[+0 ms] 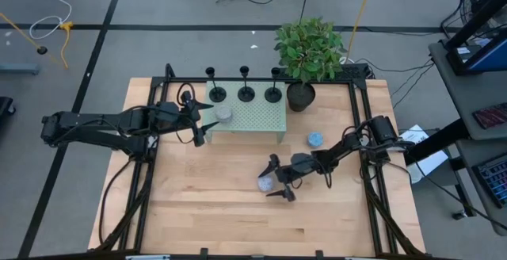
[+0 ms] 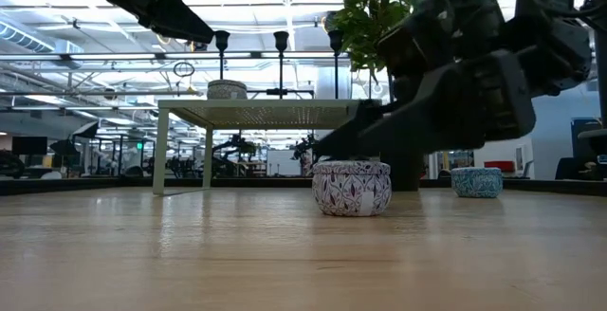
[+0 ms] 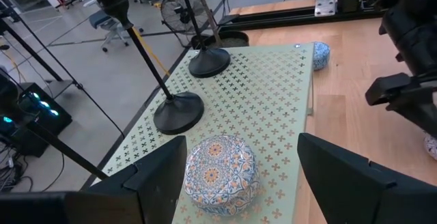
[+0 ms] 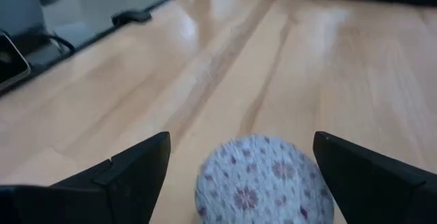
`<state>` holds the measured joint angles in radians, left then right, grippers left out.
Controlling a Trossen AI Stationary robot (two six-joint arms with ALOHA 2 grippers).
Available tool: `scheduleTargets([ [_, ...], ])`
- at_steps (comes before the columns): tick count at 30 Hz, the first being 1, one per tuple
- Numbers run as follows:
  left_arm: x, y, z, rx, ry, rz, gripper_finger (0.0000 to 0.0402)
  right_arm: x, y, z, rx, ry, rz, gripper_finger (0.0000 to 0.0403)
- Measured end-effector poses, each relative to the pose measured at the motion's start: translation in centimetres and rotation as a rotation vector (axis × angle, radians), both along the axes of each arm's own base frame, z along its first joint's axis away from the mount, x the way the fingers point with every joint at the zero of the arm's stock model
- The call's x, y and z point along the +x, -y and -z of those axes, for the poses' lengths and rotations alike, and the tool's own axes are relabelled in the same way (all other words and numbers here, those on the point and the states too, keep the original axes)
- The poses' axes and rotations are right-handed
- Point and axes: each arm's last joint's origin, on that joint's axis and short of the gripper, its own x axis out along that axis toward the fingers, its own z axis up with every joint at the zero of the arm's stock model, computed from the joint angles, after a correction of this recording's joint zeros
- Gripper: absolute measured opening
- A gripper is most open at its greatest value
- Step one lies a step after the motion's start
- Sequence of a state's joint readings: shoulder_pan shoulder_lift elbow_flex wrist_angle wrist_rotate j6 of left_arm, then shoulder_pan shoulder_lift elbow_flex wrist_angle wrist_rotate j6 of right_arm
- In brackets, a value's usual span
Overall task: Pick & Place candle stick holders
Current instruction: Put the white scented candle on the shelf
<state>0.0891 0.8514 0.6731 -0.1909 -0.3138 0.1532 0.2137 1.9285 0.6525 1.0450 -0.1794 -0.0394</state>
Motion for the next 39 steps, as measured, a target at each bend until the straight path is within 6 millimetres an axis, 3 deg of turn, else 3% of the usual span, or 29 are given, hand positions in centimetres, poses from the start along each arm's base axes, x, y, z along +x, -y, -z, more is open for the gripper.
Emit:
scheduleTargets([
  [11, 0.0, 0.0, 0.0, 0.0, 0.0, 0.0, 0.028, 0.0, 0.4, 0.5, -0.017, -0.041, 0.034, 0.0354],
  [17, 0.0, 0.0, 0.0, 0.0, 0.0, 0.0, 0.028, 0.0, 0.4, 2.1, -0.015, -0.096, 0.039, 0.0354],
  [31, 0.0, 0.0, 0.0, 0.0, 0.0, 0.0, 0.028, 0.3, 0.9, 1.9, 0.017, -0.068, 0.057, 0.0354],
  [39, 0.0, 0.0, 0.0, 0.004, -0.002, 0.002, 0.028, 1.5, 1.1, 2.1, 0.042, -0.078, 0.01, 0.0354],
])
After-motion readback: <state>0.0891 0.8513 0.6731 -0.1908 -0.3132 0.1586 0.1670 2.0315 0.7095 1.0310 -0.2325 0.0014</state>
